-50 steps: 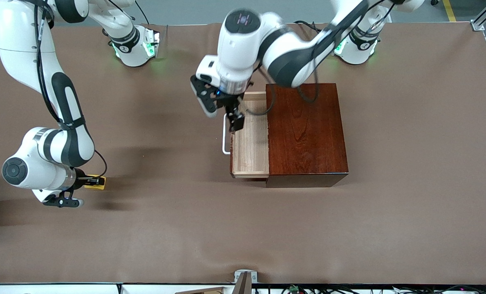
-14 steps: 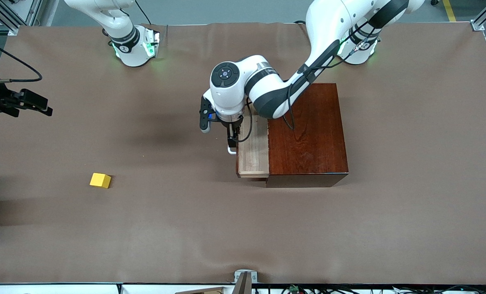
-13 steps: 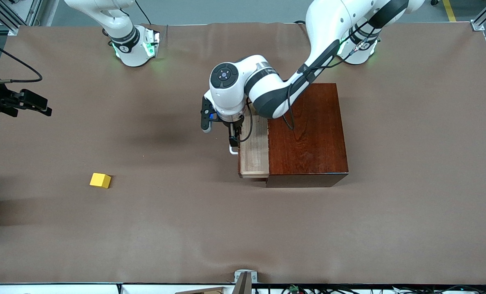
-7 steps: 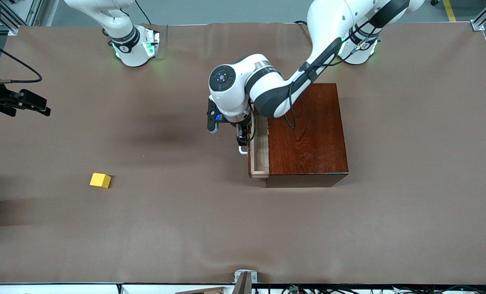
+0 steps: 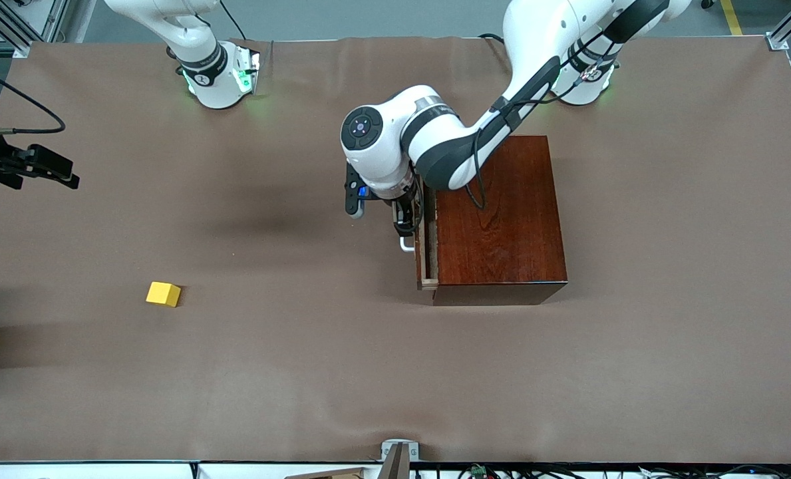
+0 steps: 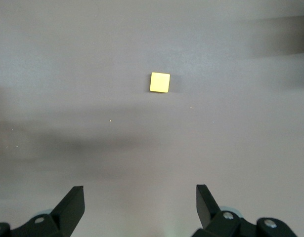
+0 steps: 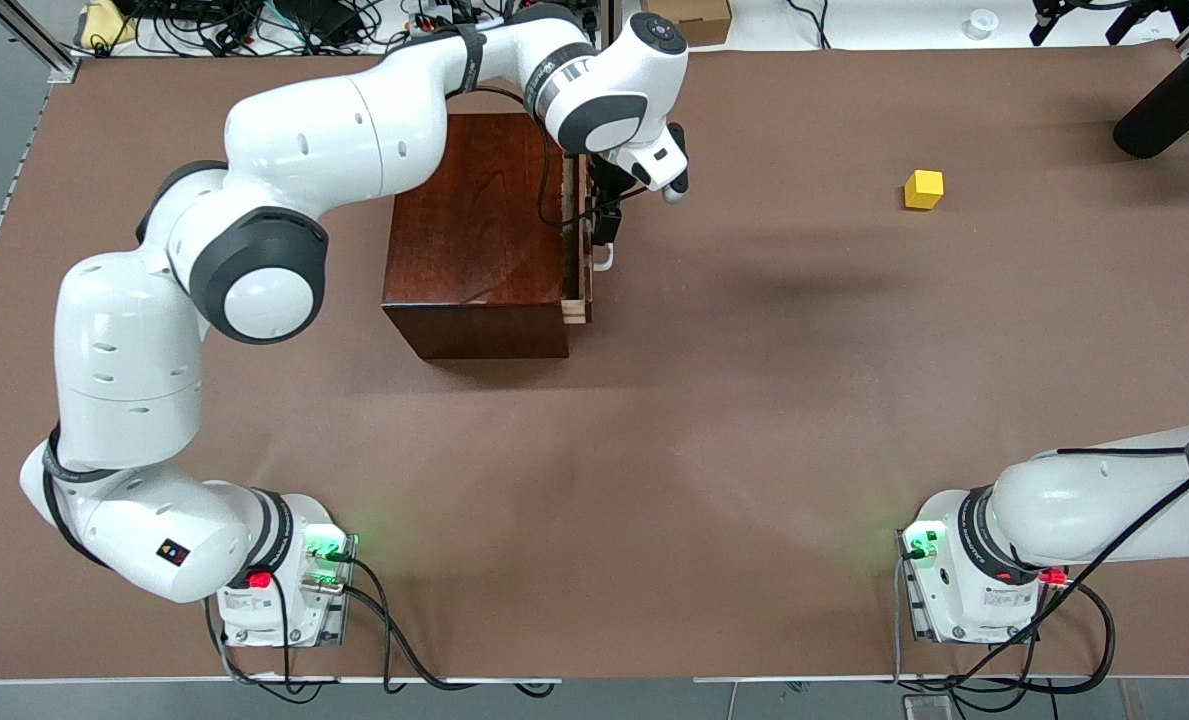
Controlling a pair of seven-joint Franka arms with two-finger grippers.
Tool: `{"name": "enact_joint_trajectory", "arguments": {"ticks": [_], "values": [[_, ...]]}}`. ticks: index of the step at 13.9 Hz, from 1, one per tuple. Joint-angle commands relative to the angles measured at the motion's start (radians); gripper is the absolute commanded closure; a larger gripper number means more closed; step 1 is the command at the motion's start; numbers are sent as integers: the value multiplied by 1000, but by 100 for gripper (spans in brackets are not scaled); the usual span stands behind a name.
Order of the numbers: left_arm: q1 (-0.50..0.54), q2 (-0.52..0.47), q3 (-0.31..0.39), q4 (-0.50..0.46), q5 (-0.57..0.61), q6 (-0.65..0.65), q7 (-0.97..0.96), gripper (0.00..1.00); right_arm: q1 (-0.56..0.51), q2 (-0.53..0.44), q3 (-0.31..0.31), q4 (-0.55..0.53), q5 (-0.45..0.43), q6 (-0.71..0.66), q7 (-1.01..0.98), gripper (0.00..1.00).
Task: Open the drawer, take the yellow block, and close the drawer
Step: 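Push the drawer into the box with the left gripper while the right gripper retracts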
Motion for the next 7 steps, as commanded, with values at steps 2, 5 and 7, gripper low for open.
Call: {"name": "enact_joint_trajectory", "arguments": {"ticks": [2, 5, 7], "values": [[-8, -17, -2, -21, 33, -38, -1, 0, -5, 6, 17, 33, 0, -8, 14, 0], [-8, -19, -1, -26, 55, -73, 2, 0, -8, 6, 15, 33, 0, -17, 14, 0], [-12, -20, -2, -23, 92, -102, 1, 0, -11, 4, 15, 34, 0, -20, 14, 0]]}}
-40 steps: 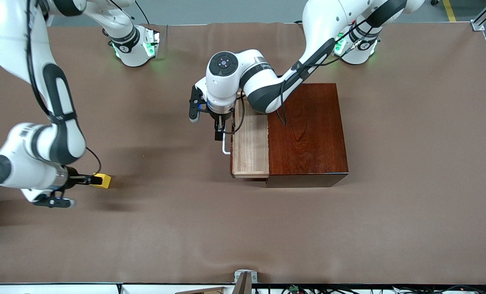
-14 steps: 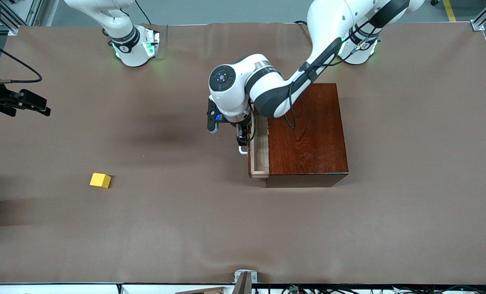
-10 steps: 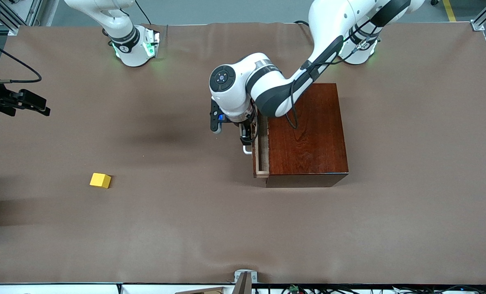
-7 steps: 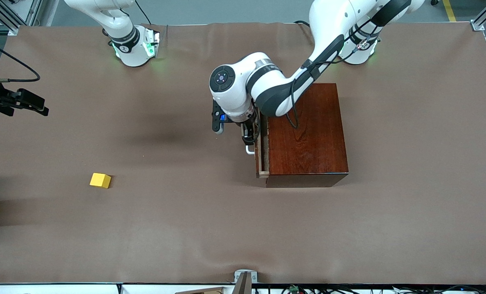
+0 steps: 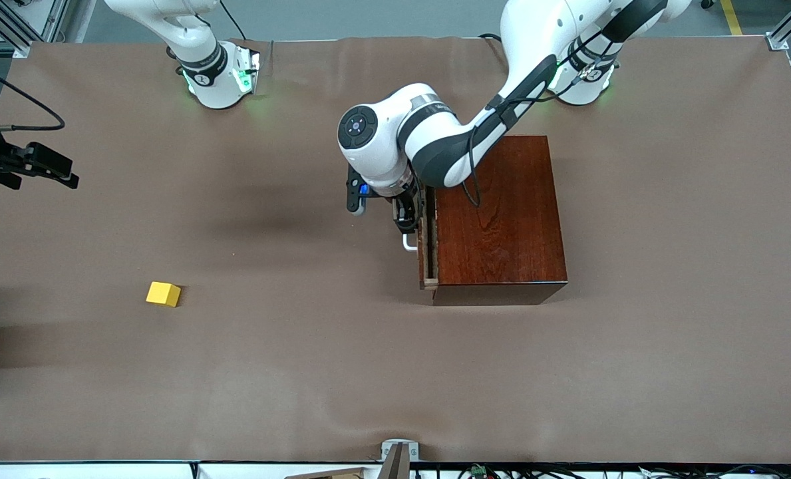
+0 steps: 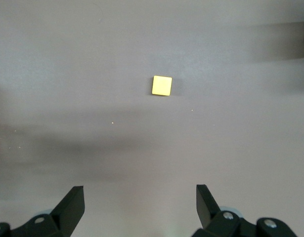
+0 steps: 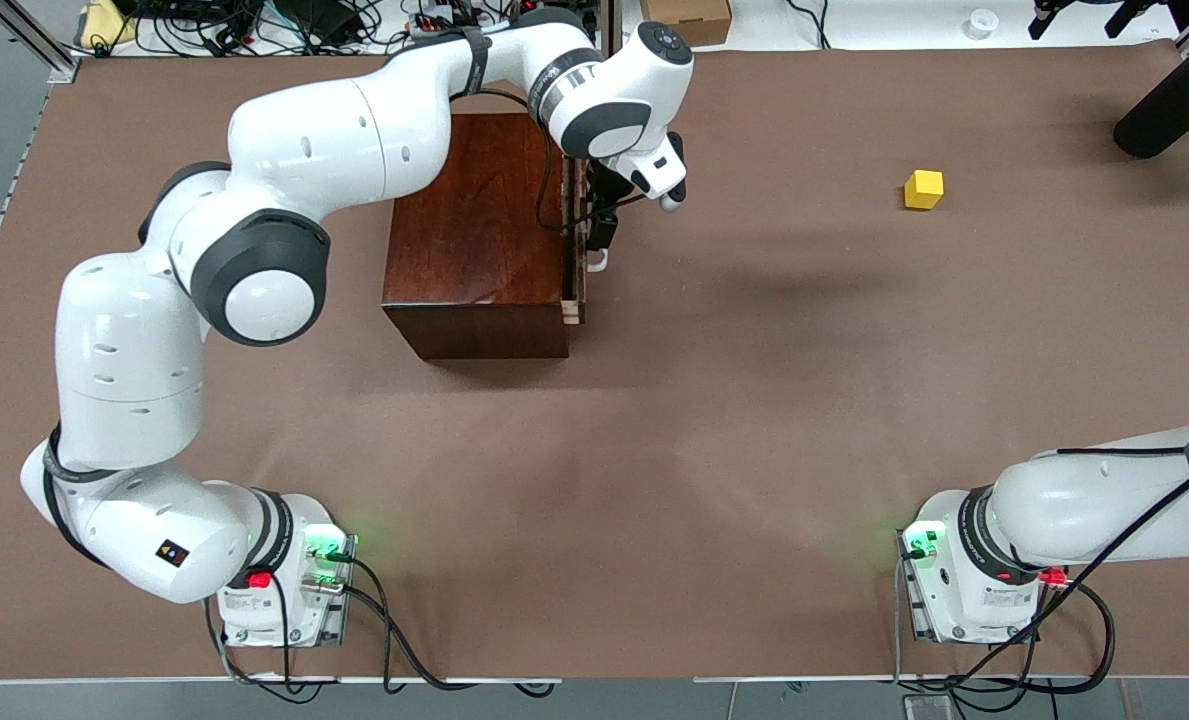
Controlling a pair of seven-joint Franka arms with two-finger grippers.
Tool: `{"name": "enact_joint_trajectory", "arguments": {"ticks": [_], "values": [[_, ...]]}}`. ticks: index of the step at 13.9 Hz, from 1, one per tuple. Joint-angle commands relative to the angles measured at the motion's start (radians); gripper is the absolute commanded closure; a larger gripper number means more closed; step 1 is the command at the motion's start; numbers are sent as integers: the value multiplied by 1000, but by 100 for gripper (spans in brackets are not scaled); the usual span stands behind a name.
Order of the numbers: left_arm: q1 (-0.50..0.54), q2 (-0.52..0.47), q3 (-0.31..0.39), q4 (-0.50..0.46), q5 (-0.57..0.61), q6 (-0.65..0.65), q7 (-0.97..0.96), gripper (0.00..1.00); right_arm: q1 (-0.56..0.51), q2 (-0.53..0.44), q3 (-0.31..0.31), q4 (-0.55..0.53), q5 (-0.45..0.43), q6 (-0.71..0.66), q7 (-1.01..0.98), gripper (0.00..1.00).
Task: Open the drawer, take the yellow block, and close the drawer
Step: 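Push the drawer into the box with the left gripper while the right gripper retracts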
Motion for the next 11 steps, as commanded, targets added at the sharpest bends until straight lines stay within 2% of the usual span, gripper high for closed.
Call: {"name": "enact_joint_trajectory", "arguments": {"ticks": [1, 11], "values": [[0, -22, -1, -16, 54, -49, 1, 0, -11, 4, 8, 21, 0, -19, 14, 0], [2, -23, 1, 0, 66, -103, -17, 0, -11, 6, 8, 21, 0, -20, 14, 0]]}}
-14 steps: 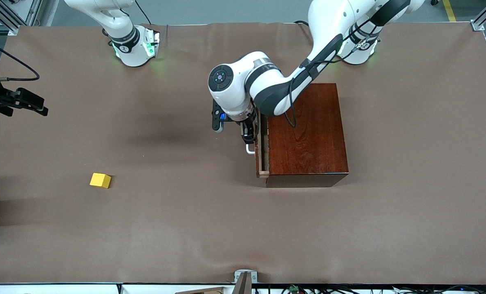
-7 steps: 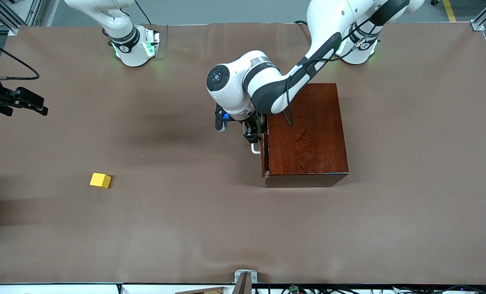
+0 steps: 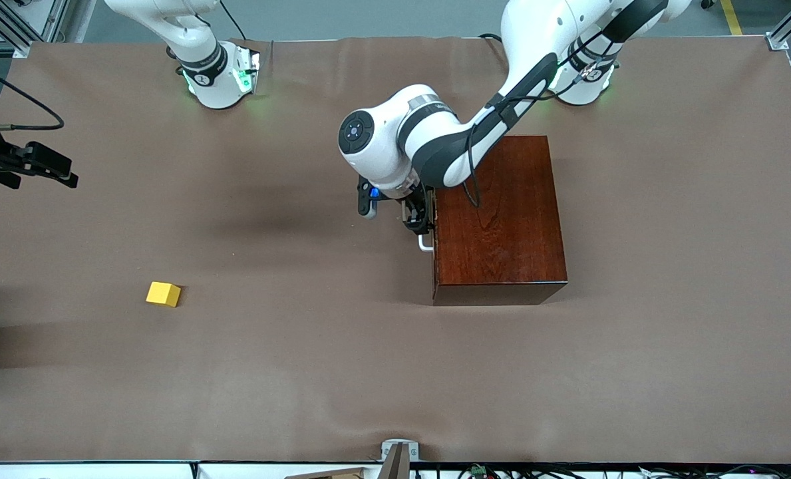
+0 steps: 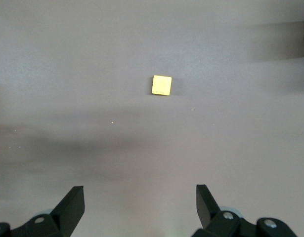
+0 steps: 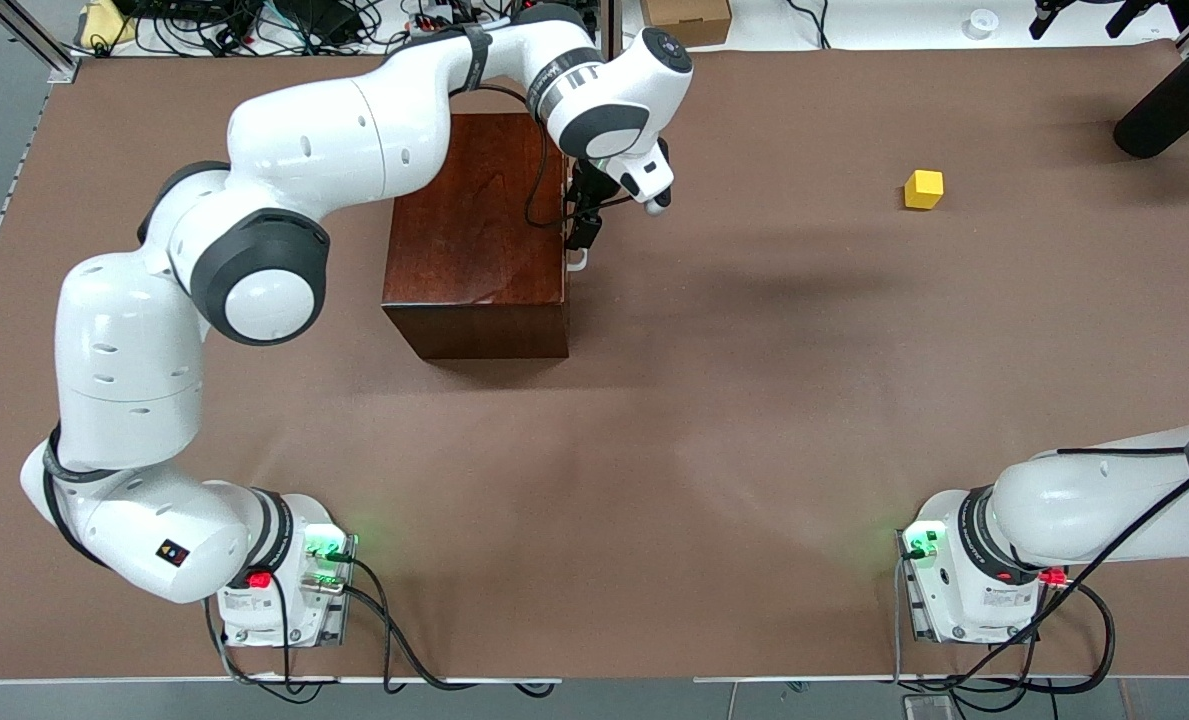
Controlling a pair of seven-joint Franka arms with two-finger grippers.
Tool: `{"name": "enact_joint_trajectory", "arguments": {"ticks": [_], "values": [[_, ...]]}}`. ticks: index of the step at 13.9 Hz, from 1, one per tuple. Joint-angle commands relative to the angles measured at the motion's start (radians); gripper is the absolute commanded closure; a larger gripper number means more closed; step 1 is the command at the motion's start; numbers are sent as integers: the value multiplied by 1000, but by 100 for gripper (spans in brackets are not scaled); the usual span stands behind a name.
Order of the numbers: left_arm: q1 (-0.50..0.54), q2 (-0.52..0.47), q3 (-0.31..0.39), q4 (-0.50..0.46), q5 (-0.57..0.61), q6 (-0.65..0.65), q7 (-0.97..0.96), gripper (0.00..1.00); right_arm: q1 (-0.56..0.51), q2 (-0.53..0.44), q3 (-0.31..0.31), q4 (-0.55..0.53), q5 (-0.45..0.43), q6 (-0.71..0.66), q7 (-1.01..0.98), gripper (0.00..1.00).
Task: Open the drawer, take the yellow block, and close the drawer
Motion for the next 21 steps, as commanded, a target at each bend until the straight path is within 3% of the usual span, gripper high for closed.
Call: {"name": "enact_joint_trajectory", "arguments": {"ticks": [1, 6, 11, 15, 20, 21], "values": [[-5, -21, -4, 13, 28, -20, -56, 0, -10, 5, 8, 18, 0, -17, 14, 0], [-7, -24, -24, 27, 11, 206, -271, 0, -10, 5, 8, 17, 0, -20, 14, 0], [42, -145, -24, 39, 7, 197, -454, 0, -11, 7, 8, 17, 10, -31, 16, 0], [195, -309, -24, 36, -54, 88, -452, 0, -16, 10, 7, 17, 27, -28, 14, 0], [453, -448, -30, 29, -120, -24, -446, 0, -13, 10, 5, 17, 19, -17, 13, 0], [505, -472, -27, 29, -181, -41, -446, 0, -13, 10, 5, 17, 12, -17, 13, 0]]}}
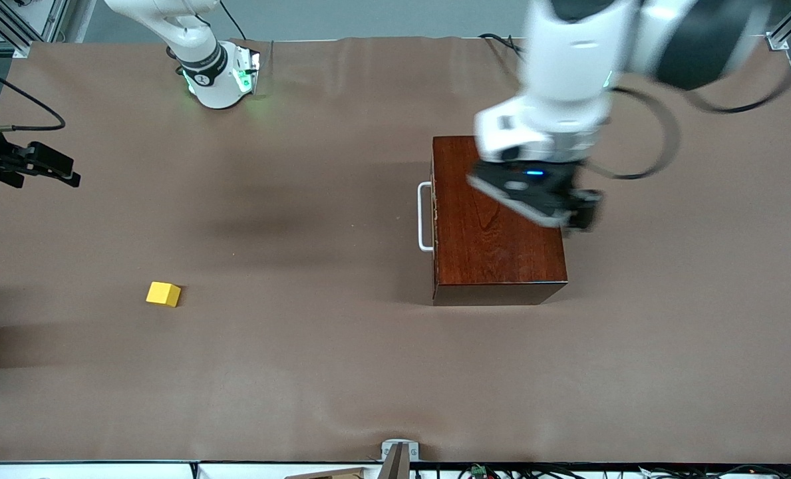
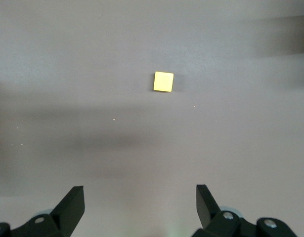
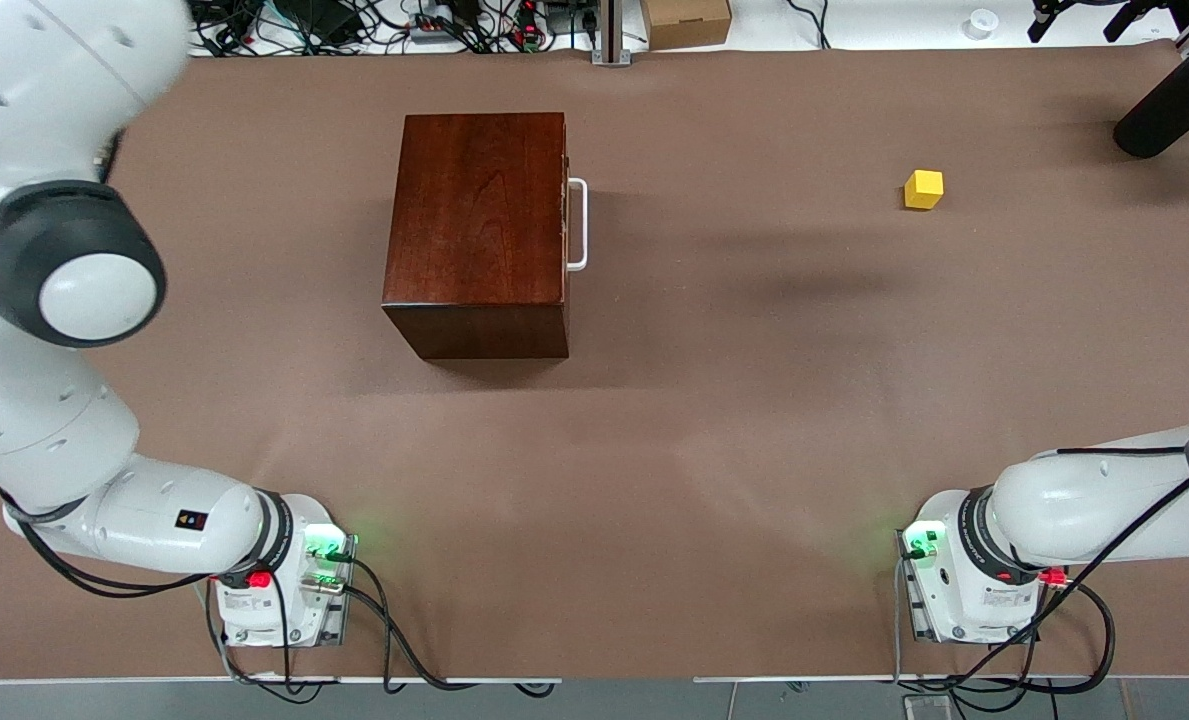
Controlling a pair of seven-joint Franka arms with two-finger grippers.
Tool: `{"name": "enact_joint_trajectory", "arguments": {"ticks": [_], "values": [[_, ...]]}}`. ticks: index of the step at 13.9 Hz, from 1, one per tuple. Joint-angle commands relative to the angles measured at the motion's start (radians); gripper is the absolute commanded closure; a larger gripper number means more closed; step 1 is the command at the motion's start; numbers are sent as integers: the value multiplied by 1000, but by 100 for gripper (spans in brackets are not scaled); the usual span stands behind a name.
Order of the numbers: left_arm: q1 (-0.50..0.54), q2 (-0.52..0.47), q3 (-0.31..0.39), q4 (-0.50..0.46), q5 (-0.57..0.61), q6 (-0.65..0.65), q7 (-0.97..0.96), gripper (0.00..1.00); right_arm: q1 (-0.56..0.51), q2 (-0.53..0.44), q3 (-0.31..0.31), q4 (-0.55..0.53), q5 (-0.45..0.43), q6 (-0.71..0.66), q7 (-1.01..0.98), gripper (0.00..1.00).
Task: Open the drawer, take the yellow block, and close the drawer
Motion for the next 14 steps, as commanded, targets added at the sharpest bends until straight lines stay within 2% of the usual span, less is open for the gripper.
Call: {"name": "enact_joint_trajectory", "arguments": {"ticks": [1, 4, 6, 10, 12, 14], "values": [[114, -82, 17, -36, -125, -43, -2, 0, -11, 6, 8, 17, 1, -3, 11, 0], [61, -149, 227, -39, -241, -124, -5, 0, -16, 6, 8, 18, 0, 0, 11, 0], [33, -177, 328, -50, -288, -169, -8, 0, -17, 8, 7, 18, -2, 2, 11, 0], [33, -244, 448, -138, -382, -183, -5, 0, -19, 8, 7, 18, -2, 2, 10, 0], [33, -280, 468, -207, -391, -117, -3, 0, -19, 8, 7, 18, -2, 0, 10, 0], [37, -349, 480, -333, -390, -16, -3, 0, -19, 8, 7, 18, -2, 0, 10, 0]]}}
